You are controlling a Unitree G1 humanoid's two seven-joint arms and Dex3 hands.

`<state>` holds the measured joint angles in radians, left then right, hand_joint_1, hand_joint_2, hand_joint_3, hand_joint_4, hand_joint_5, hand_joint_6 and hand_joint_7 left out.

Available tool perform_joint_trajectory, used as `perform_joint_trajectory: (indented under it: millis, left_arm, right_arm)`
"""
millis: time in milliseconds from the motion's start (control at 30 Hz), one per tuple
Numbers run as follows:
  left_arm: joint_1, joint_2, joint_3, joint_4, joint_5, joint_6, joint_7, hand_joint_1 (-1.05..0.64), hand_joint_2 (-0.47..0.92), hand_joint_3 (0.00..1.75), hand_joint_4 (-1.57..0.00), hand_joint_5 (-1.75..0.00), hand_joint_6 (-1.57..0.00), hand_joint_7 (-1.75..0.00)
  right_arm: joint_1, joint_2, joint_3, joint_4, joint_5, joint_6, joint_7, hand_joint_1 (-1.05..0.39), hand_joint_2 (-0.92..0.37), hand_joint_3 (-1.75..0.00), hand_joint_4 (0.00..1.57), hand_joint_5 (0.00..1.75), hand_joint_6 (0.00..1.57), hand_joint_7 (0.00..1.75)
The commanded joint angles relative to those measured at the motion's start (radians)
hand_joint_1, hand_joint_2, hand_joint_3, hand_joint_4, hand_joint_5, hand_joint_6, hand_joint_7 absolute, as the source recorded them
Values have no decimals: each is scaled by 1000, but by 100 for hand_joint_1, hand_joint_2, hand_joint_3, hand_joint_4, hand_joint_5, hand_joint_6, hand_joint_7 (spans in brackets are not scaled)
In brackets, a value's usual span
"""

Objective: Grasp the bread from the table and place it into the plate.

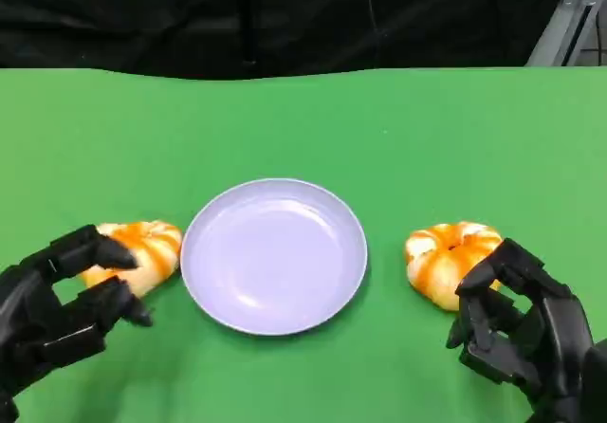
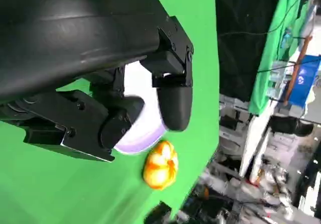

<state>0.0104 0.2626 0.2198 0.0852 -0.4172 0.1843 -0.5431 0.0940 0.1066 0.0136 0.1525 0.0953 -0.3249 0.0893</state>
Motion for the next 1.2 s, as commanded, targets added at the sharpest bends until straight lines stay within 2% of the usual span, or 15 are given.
perform_joint_trajectory:
  millis: [33,67,100,167,300,400,533,633,733,933,1200]
  left_arm:
    - [32,12,-54,12,236,-279,104,-41,92,35,-40,-50,-57,-16]
    - [35,23,-72,29,319,-356,148,-45,92,34,-41,-44,-58,-13]
    - [35,29,-81,44,375,-411,182,-54,92,35,-36,-35,-55,-8]
    - [30,38,-96,80,472,-515,247,-60,92,36,-31,-28,-52,-5]
    - [9,75,-131,107,662,-595,368,-71,92,34,-21,-18,-47,-1]
    - [-25,130,-177,101,873,-586,479,-79,92,30,-19,-13,-46,0]
    - [-67,178,-230,103,1037,-551,561,-85,92,19,-22,-11,-48,-1]
    - [-82,195,-254,105,1083,-533,592,-87,92,15,-23,-10,-49,-1]
    - [-179,235,-324,170,1179,-497,584,-92,92,7,-24,-7,-50,-1]
    - [-261,251,-392,267,1203,-481,594,-93,92,5,-28,-6,-50,0]
    - [-303,262,-446,333,1213,-467,613,-95,92,7,-27,-4,-49,0]
  right_arm:
    - [6,-9,-7,-13,1,-3,-2,-14,-63,-109,82,175,63,159]
    - [5,-9,-7,-10,4,-7,1,-14,-63,-109,82,175,63,159]
    - [4,-9,-7,-7,5,-12,4,-14,-63,-109,82,175,63,159]
    - [3,-8,-7,-8,4,-8,2,-14,-63,-109,82,175,63,159]
    - [4,-10,-7,-10,0,-5,2,-14,-64,-109,83,175,63,159]
    - [0,-13,-8,-2,-1,-13,4,-14,-64,-109,83,175,63,159]
    - [-1,-12,-11,2,7,-14,12,-14,-64,-109,82,175,63,160]
    - [0,-11,-13,2,9,-12,14,-14,-63,-109,82,175,63,160]
    - [2,-10,-11,-4,-7,-2,1,-15,-64,-108,82,175,63,160]
    - [3,-8,-10,-4,-7,-8,-3,-14,-64,-109,83,175,63,159]
    - [0,-9,-10,4,-1,-18,3,-13,-65,-109,83,175,63,160]
